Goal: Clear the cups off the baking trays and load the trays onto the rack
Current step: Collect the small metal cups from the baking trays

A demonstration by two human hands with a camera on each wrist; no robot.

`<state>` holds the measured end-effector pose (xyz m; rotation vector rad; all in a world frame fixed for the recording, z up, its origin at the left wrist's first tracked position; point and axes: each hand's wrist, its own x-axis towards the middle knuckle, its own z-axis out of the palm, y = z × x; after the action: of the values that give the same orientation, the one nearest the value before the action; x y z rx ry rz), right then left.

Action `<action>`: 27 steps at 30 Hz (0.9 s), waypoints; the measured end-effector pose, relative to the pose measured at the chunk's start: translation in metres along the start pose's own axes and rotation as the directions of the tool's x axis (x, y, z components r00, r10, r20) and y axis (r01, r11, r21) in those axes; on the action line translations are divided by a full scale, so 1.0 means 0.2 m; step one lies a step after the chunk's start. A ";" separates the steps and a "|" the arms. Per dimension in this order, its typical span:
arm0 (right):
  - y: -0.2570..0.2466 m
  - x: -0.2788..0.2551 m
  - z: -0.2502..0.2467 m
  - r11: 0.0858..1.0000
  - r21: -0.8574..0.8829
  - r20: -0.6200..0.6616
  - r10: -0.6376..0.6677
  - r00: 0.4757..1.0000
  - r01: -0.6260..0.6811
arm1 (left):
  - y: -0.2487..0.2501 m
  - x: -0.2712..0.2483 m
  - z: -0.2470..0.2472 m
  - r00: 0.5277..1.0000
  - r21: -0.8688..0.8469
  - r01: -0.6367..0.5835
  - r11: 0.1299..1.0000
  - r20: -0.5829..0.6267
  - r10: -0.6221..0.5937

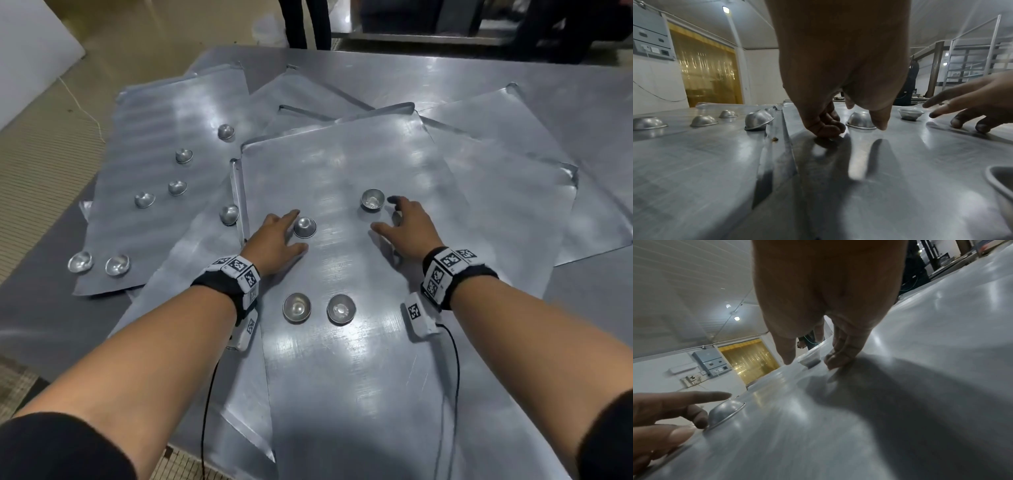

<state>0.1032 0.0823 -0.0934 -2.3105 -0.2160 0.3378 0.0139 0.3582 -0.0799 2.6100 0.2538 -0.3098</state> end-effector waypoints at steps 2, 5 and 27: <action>0.00 0.06 0.00 1.000 -0.018 0.013 -0.013 1.000 0.013 | -0.01 0.03 0.00 1.000 0.014 0.008 1.000 0.015 -0.009; -0.01 0.15 0.01 0.997 -0.065 0.039 -0.042 0.998 0.044 | -0.02 0.04 0.00 1.000 0.007 0.004 1.000 0.015 -0.004; -0.05 -0.08 0.10 0.972 -0.184 0.116 -0.128 0.985 0.148 | 0.06 -0.07 -0.03 0.981 -0.031 -0.194 0.981 -0.022 0.193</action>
<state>0.0821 0.0986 -0.0974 -2.4533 -0.4783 0.3805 0.0054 0.3484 -0.0656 2.5811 0.0103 -0.2113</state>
